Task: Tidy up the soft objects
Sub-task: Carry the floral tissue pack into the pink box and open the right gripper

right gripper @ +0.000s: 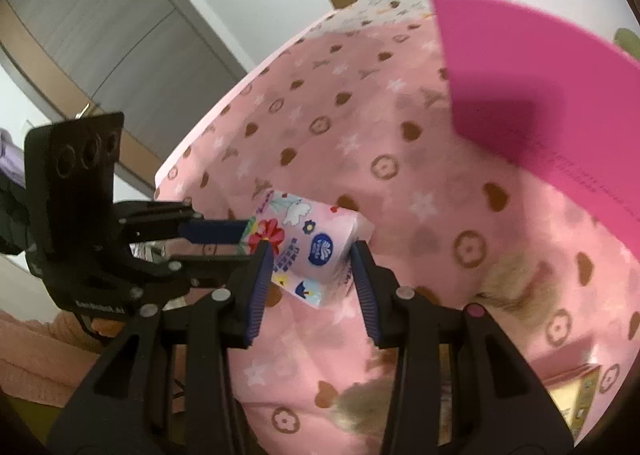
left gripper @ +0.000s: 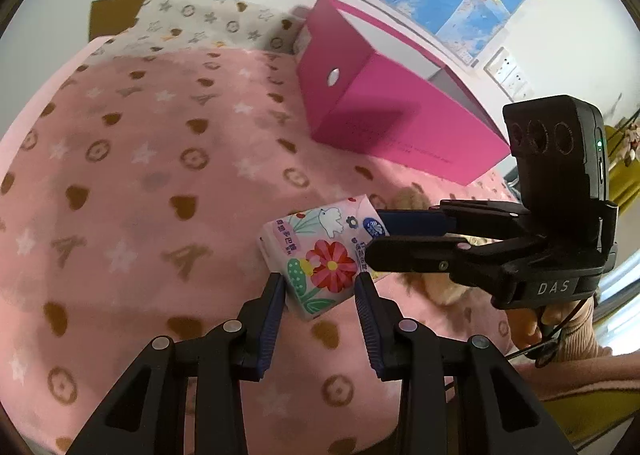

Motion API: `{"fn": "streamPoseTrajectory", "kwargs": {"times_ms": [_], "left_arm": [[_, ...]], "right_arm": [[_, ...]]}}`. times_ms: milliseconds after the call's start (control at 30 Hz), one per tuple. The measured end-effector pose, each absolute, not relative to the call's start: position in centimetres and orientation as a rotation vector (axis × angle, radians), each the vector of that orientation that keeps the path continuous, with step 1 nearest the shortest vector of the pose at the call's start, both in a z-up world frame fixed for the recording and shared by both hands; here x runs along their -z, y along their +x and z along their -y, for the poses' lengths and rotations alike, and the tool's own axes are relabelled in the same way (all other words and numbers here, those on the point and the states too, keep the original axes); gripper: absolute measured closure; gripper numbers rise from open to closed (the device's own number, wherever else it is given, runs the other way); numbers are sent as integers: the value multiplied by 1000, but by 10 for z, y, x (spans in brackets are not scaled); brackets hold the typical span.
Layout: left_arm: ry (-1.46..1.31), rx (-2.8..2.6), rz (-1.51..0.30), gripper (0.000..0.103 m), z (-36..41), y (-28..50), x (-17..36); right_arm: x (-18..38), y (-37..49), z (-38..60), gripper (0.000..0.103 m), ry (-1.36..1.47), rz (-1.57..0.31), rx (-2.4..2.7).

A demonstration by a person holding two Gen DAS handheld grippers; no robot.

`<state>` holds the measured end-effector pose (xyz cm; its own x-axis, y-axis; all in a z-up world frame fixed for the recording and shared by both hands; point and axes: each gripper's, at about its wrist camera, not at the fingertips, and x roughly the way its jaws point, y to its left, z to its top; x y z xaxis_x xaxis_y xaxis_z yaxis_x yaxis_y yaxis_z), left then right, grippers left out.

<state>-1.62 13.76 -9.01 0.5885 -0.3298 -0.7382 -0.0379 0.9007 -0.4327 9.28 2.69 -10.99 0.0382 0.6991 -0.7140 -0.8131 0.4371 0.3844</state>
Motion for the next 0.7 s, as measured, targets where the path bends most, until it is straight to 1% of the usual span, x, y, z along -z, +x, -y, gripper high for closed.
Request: {"fn": "streamPoseTrajectory", "kwargs": {"times_ms": [200, 700], "left_arm": [[-395, 212, -906, 68, -125, 1, 77], [-265, 310, -770, 68, -92, 35, 11]], "right_arm": [[93, 102, -7, 60, -91, -945, -1127], [35, 105, 52, 60, 21, -769, -1056]]}}
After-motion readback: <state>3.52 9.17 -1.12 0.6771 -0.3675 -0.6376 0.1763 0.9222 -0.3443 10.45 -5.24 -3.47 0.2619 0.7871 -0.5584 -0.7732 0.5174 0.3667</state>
